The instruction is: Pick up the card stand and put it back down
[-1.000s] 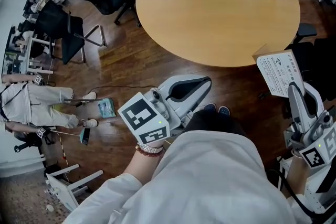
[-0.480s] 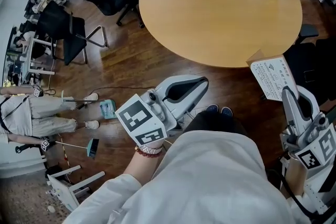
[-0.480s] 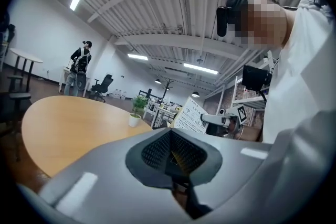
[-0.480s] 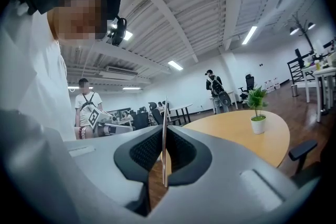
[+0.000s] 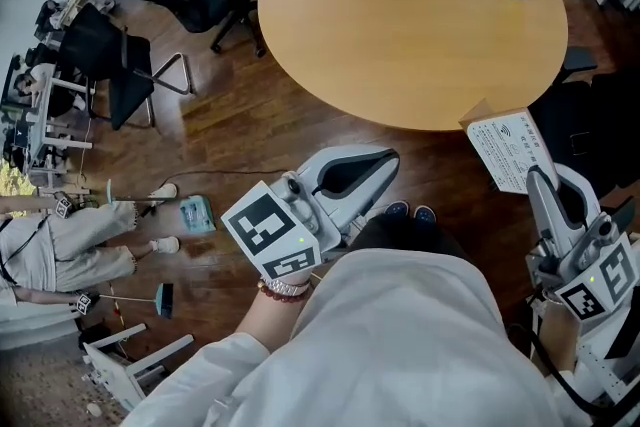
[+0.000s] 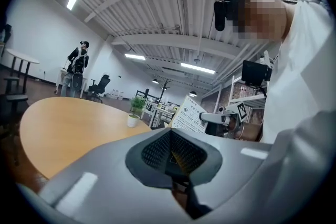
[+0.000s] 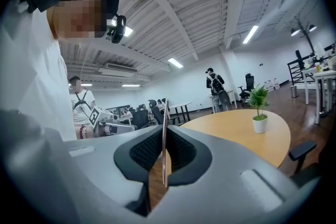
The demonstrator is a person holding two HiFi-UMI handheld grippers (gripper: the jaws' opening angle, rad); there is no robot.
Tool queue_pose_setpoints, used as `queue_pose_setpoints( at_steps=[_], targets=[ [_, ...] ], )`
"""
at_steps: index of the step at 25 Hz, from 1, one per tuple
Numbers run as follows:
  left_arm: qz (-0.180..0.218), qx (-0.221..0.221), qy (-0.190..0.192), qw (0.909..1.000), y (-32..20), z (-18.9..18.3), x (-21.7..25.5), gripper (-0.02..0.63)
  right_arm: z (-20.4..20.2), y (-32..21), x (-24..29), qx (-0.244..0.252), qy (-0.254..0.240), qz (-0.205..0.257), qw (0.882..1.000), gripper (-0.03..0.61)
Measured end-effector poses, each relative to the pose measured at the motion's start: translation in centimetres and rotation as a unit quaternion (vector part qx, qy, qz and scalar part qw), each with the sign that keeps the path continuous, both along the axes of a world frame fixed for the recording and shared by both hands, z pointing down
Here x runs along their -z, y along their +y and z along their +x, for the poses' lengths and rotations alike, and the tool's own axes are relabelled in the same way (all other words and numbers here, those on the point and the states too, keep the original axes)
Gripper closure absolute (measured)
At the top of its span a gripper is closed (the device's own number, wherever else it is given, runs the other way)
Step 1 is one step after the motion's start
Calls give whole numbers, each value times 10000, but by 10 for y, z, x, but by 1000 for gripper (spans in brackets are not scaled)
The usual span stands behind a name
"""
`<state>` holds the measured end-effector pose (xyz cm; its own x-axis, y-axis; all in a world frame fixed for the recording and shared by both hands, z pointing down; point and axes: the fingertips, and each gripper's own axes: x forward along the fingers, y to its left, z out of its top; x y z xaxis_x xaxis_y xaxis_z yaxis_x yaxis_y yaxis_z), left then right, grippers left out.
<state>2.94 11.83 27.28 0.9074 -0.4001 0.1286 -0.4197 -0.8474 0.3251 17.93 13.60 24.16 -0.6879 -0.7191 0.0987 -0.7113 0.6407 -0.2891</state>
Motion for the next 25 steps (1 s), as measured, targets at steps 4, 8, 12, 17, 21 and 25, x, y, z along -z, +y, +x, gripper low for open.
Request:
queue_pose_setpoints(
  at_steps=[4, 8, 12, 17, 21, 25],
  targets=[
    [4, 11, 100, 9999, 1, -5, 10, 623, -7, 2, 16, 27, 64, 111, 9999, 555],
    [75, 3, 204, 9998, -8, -31, 17, 623, -30, -9, 13, 43, 209, 260, 9994, 555],
    [157, 6, 407, 9990, -21, -62, 13, 623, -60, -32, -9, 156, 529, 237, 9982, 555],
    [83, 119, 604, 9981, -60, -81, -3, 623, -65, -75, -38, -75, 411, -52, 9991, 555],
    [-164, 189, 519, 9983, -82, -90, -25, 623, -55, -117, -51, -152, 70, -309, 9994, 555],
    [-241, 509, 461, 9973, -141, -96, -30, 623, -40, -200, -84, -96, 181, -582, 9981, 555]
  ],
)
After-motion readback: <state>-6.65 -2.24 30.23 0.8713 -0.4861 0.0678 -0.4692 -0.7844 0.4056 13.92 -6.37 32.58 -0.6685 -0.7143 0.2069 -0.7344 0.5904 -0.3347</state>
